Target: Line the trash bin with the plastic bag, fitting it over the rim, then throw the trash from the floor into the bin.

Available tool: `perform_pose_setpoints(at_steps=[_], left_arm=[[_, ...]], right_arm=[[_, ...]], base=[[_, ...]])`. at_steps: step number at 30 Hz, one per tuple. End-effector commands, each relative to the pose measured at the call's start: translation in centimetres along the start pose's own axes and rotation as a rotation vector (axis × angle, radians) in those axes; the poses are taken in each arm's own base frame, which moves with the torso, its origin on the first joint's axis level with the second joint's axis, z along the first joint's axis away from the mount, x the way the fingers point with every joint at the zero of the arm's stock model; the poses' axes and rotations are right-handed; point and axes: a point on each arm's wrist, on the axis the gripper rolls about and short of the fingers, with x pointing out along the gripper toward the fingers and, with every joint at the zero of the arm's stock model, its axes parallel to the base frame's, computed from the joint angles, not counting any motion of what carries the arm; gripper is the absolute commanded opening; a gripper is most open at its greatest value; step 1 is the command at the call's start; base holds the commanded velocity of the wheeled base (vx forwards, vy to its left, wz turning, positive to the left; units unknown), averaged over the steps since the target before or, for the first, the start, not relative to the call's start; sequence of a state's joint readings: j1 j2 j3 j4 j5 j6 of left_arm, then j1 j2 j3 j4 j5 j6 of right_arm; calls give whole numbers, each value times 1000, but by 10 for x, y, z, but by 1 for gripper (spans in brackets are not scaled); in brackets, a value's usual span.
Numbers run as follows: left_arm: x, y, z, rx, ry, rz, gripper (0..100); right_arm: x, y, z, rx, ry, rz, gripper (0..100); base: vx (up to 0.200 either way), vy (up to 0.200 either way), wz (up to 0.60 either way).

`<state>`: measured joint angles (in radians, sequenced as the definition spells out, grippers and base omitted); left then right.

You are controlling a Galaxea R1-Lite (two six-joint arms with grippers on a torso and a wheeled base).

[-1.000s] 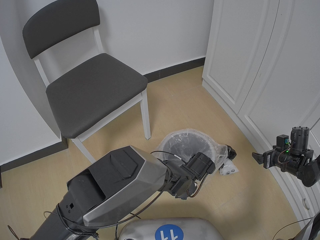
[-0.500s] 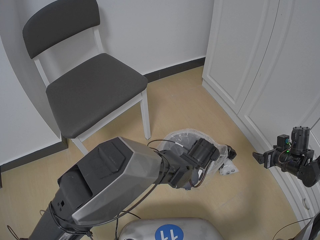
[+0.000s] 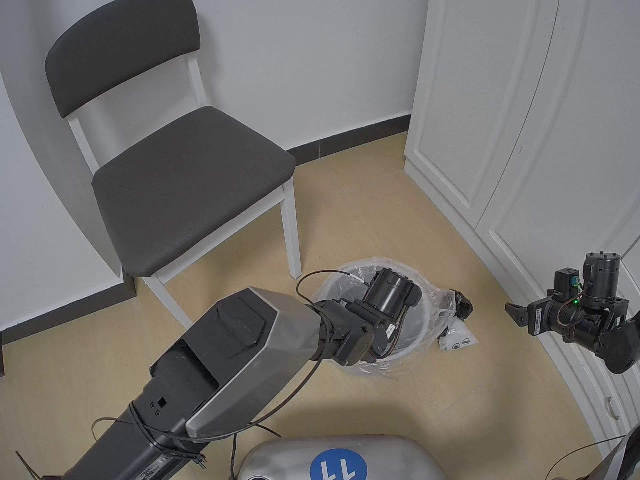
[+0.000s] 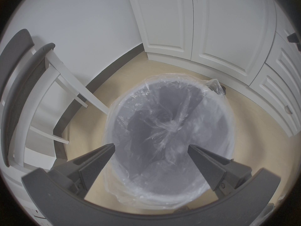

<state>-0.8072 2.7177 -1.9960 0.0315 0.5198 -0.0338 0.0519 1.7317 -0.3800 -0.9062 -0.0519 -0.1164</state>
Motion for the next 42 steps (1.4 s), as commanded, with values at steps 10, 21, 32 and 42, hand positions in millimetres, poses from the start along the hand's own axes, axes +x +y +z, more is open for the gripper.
perform_pose_setpoints(at_steps=[10,21,32,42], left_arm=[[8,-17,-15,21,13,-11,100],[-33,-62,-22,34,77,-93,100],[-36,-43,-14,-24,91,-92,100],[9,20,-3,-129,43,66,100]], right_arm=[[1,0,-1,0,-4,1,100],[-2,1,-4,-3,-4,26,100],[-1,4,-6,-35,8,37,100],[0,4,-6,-33,6,38,100]], base=[[0,0,0],[0,0,0],[0,0,0],[0,0,0]])
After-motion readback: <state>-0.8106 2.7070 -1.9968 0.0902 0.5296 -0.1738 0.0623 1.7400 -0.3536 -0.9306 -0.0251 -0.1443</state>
